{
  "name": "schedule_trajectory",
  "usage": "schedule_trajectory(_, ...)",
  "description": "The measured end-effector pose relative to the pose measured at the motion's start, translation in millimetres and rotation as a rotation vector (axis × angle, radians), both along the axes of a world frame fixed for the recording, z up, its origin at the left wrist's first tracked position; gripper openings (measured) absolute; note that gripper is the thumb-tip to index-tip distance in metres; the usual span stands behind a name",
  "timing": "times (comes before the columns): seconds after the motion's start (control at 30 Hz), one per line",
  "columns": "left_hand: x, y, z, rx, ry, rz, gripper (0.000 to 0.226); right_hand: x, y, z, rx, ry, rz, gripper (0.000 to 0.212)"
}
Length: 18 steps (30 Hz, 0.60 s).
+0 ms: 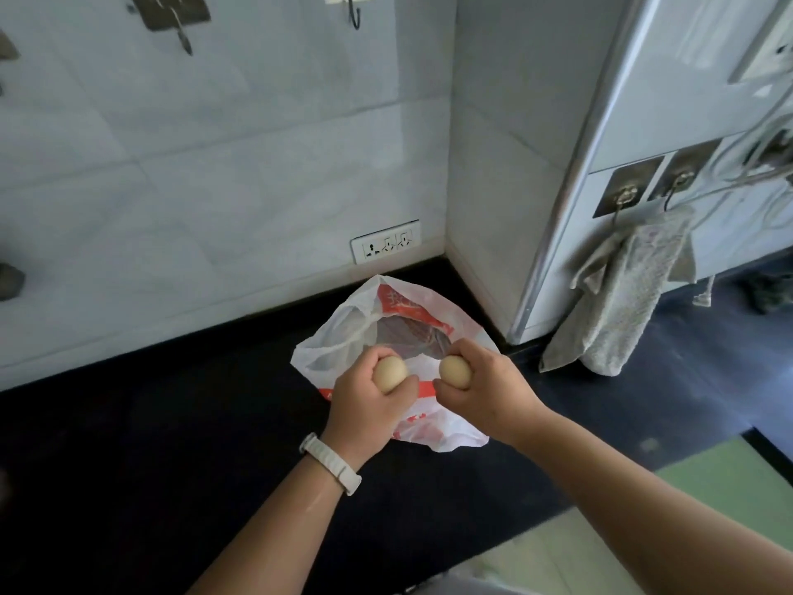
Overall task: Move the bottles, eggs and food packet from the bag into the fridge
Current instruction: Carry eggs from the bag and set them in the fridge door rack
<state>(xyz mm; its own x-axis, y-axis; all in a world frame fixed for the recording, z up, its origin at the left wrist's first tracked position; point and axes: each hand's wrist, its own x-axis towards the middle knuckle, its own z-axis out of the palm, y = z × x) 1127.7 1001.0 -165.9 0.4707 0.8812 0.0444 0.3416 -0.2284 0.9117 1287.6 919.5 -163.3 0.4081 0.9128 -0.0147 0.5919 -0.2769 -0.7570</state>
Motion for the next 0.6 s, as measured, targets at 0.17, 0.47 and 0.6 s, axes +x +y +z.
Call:
schedule_trajectory(0.17, 18.9, -25.6, 12.6, -0.046, 0.018, 0.118, 0.019, 23.0, -5.8, 2.0, 0.036, 0.19, 0.042, 0.02)
schedule_trajectory(0.47, 8.9, -82.2, 29.1, -0.183, -0.022, 0.5, 0.012, 16.8, -6.3, -5.0, 0.067, 0.425, 0.315, 0.017)
schedule_trajectory(0.6, -21.7, -113.0, 36.8, -0.165, 0.0, 0.621, 0.014, -18.3, -11.4, -5.2, 0.054, 0.414, 0.458, 0.015)
